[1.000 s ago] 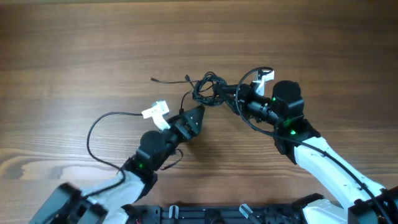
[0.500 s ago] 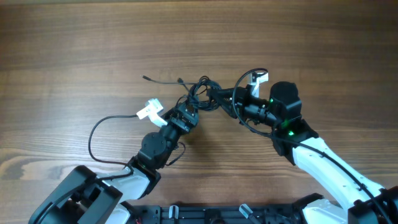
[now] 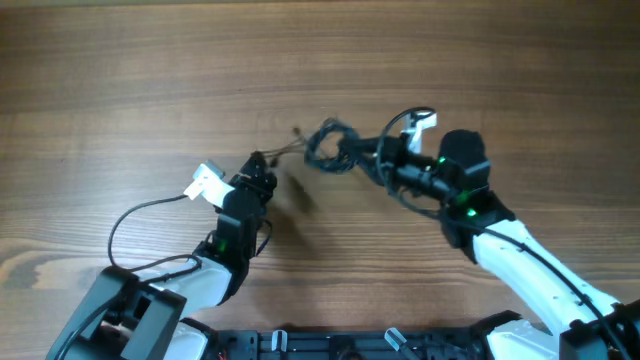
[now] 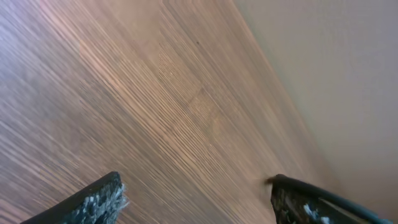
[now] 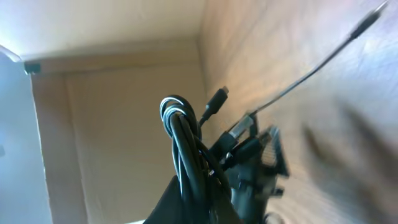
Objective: Untangle cables
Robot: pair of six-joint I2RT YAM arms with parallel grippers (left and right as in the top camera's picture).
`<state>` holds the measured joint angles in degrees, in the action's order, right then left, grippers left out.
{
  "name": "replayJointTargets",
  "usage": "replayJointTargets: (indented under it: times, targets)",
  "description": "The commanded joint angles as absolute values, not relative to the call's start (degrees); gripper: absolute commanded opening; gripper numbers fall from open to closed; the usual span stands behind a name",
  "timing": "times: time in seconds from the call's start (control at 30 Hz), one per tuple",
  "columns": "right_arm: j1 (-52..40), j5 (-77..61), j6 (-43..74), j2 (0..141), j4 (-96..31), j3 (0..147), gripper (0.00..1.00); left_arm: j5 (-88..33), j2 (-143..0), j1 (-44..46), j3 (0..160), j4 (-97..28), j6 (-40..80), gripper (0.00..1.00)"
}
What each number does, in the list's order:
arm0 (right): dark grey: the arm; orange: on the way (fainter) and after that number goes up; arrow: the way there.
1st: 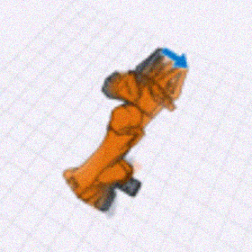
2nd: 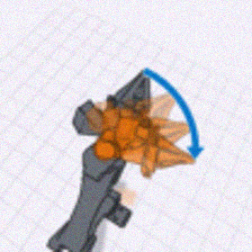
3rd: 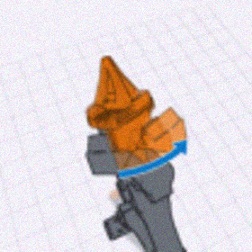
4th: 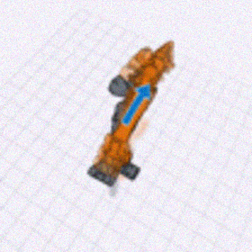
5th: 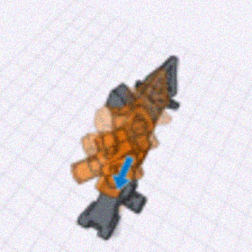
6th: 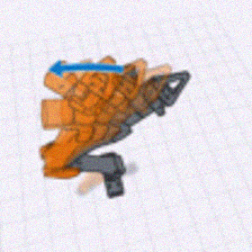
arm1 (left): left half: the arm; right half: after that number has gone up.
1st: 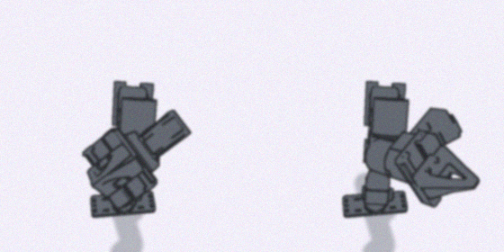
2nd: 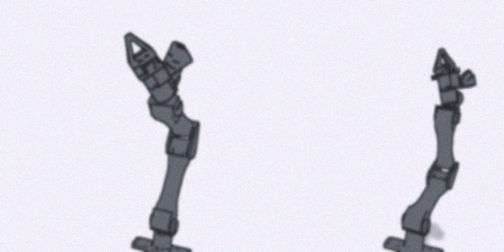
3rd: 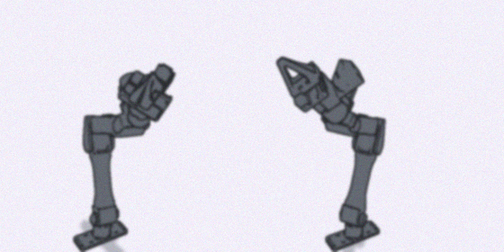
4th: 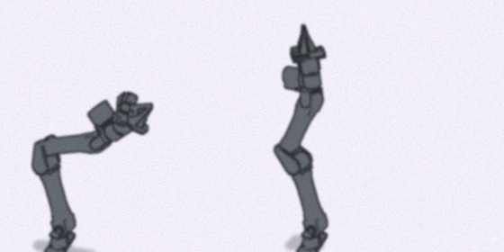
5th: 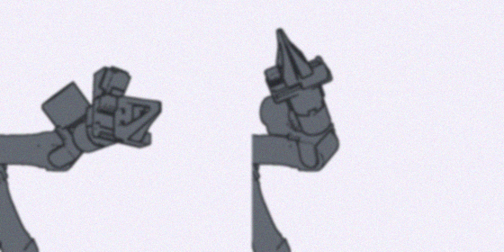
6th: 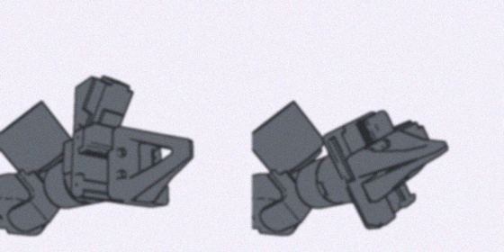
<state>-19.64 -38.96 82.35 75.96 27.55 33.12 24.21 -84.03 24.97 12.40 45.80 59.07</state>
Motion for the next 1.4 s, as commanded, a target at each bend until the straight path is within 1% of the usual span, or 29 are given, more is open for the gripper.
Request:
replayJointTargets:
  times: [0.0,0.07,0.1,0.13,0.17,0.2,0.23,0.27,0.33,0.37,0.4,0.5,0.53,0.6,0.63,0.67,0.7,0.73,0.77,0.83,0.87,0.93,0.97,1.03,1.17,1.23,1.3,1.33,1.37]
  targets:
    - [-14.44,-38.85,74.19,76.29,28.36,34.17,0.05,25.34,-78.35,23.88,12.53,45.45,48.38,0.77]
    - [-12.84,-39.03,66.50,76.29,28.34,34.17,0.04,25.19,-73.19,23.88,12.53,44.38,44.64,0.79]
    - [-12.84,-39.03,58.22,76.29,28.36,34.17,0.05,22.35,-69.43,23.88,12.53,43.16,42.00,0.81]
    - [-12.84,-39.00,51.07,76.29,28.27,34.17,0.06,16.84,-65.43,23.88,12.56,39.81,39.57,0.81]
    - [-12.82,-38.61,45.82,76.29,28.47,34.17,0.07,12.47,-62.41,23.88,12.56,35.73,39.42,0.85]
    - [-12.82,-38.35,40.34,76.29,29.19,34.17,0.09,7.31,-58.76,23.88,12.56,30.30,39.40,0.92]
    - [-12.84,-38.39,35.40,76.29,29.93,34.17,0.11,3.68,-55.68,23.88,12.56,25.67,39.38,0.98]
    - [-12.84,-38.87,30.52,76.29,30.15,34.17,0.11,1.43,-52.64,23.88,12.62,21.71,38.37,0.99]
    - [-12.84,-44.69,25.39,76.29,29.71,34.17,0.10,0.23,-45.84,23.86,14.52,13.63,34.72,1.00]
    - [-12.86,-52.97,23.20,76.29,29.45,34.17,0.08,0.23,-41.56,23.86,18.11,6.22,31.40,1.00]
    - [-12.88,-59.51,22.37,76.29,29.26,34.17,0.05,0.23,-38.65,23.68,22.50,-0.84,27.68,1.00]
    - [-12.91,-71.00,22.50,76.29,29.26,34.17,0.04,0.23,-37.52,21.50,32.42,-13.43,22.83,1.00]
    - [-13.02,-74.11,22.48,76.29,29.28,34.17,0.04,0.21,-37.76,20.60,34.04,-14.92,22.85,1.00]
    - [-13.43,-75.05,21.93,76.31,29.28,34.17,0.05,0.19,-38.28,18.46,34.98,-13.61,22.87,1.00]
    - [-14.15,-75.02,19.51,76.31,29.28,34.17,0.05,-1.13,-38.54,17.10,34.98,-12.10,22.39,1.00]
    - [-14.94,-75.02,18.09,76.31,29.28,34.17,0.05,-5.63,-39.05,15.68,34.98,-10.28,19.16,1.00]
    - [-16.10,-74.83,17.82,76.31,29.28,34.17,0.04,-14.37,-39.88,14.20,34.98,-8.51,13.37,1.00]
    - [-17.17,-74.13,18.15,76.55,29.30,34.17,0.04,-26.17,-41.10,12.47,35.00,-7.16,8.03,1.00]
    - [-17.78,-73.21,19.38,76.86,29.26,34.17,0.04,-32.40,-42.13,11.22,35.09,-6.68,6.22,1.00]
    - [-18.81,-73.38,32.18,79.22,29.30,34.17,0.05,-45.65,-46.59,7.27,35.51,-6.70,5.96,0.99]
    - [-18.79,-73.76,34.76,79.92,29.32,34.17,0.04,-48.71,-48.18,6.50,35.51,-6.85,5.96,0.96]
    - [-18.79,-75.02,36.12,81.93,29.28,34.17,0.04,-58.94,-53.54,6.09,35.51,-7.07,3.64,0.94]
    - [-18.79,-73.67,36.01,83.33,29.30,34.17,0.04,-60.86,-56.75,6.09,35.51,-7.03,3.18,0.96]
    - [-18.79,-73.58,36.40,84.82,29.28,34.17,0.04,-60.86,-57.67,5.80,35.51,-6.81,3.14,0.96]
    - [-18.81,-79.20,37.50,85.67,31.86,34.17,0.06,-60.45,-58.15,6.55,35.48,-13.89,-4.05,0.81]
    - [-18.81,-82.56,37.08,85.67,35.73,34.17,0.07,-60.42,-59.24,6.87,35.48,-16.45,-4.38,0.79]
    - [-18.81,-85.03,33.04,85.76,36.40,34.17,0.07,-60.45,-60.03,7.86,35.48,-16.27,-4.84,0.75]
    - [-18.81,-85.17,32.86,85.84,36.40,34.17,0.06,-60.45,-60.03,8.78,35.48,-16.14,-5.69,0.70]
    - [-18.81,-85.17,32.27,85.93,36.40,34.17,0.07,-60.42,-60.03,9.54,35.48,-16.10,-5.78,0.68]
